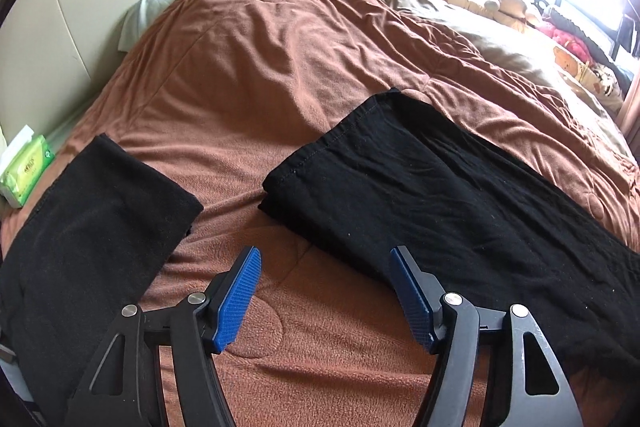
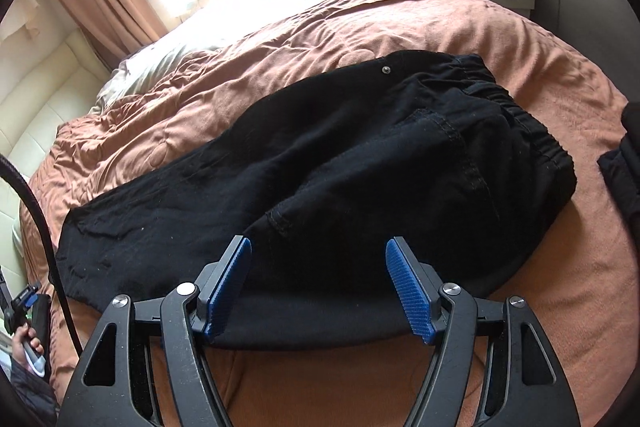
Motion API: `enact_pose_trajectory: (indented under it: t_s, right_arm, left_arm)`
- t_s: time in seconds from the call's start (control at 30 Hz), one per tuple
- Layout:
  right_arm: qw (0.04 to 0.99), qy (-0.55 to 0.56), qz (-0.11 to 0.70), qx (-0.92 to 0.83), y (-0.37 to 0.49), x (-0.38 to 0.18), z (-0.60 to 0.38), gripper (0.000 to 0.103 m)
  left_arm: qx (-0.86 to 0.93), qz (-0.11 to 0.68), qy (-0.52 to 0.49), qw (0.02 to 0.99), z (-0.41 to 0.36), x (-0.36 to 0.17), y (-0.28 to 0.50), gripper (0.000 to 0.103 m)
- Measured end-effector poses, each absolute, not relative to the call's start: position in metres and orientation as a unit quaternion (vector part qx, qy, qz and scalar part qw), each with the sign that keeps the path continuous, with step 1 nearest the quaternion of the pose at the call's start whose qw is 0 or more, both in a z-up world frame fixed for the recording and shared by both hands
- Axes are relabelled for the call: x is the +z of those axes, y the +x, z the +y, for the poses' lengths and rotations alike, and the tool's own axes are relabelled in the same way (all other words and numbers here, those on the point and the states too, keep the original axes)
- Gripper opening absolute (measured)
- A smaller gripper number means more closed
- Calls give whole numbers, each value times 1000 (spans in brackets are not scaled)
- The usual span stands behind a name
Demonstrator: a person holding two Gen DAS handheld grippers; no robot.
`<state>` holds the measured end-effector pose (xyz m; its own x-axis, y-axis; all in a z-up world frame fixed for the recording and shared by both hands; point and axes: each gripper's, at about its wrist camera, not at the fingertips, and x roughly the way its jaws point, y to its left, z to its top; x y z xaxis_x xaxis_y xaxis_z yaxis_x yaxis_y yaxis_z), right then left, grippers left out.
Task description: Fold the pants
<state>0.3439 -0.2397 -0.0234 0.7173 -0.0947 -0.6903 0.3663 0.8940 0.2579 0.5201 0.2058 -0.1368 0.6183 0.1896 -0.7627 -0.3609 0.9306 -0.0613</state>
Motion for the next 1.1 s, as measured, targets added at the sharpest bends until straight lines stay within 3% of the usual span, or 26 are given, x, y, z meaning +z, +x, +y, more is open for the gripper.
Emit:
enact_pose_trajectory:
  t_s: [0.2, 0.27, 0.43, 0.5, 0.87, 1.1]
  right_arm:
    - [896, 234, 355, -125, 319, -42, -242, 70]
    - [894, 257, 344, -126, 310, -48, -247, 80]
    - [882, 306, 332, -134, 293, -66, -262, 86]
    - [877, 325, 327, -136, 288, -72, -267, 90]
    - [845, 432, 297, -101, 288, -102, -293, 90]
    - [861, 409, 280, -114, 307, -106, -301, 90]
  left_arm:
    - [153, 413, -162, 883, 215, -158, 519, 69]
    - [155, 412, -196, 876, 220, -164, 519, 69]
    - [153, 405, -259, 863, 227, -177, 524, 68]
    - [148, 407, -277, 858, 229, -183, 529, 63]
    - [143, 402, -294, 856, 230, -204, 553, 58]
    - [146, 395, -298, 856, 233, -203, 567, 41]
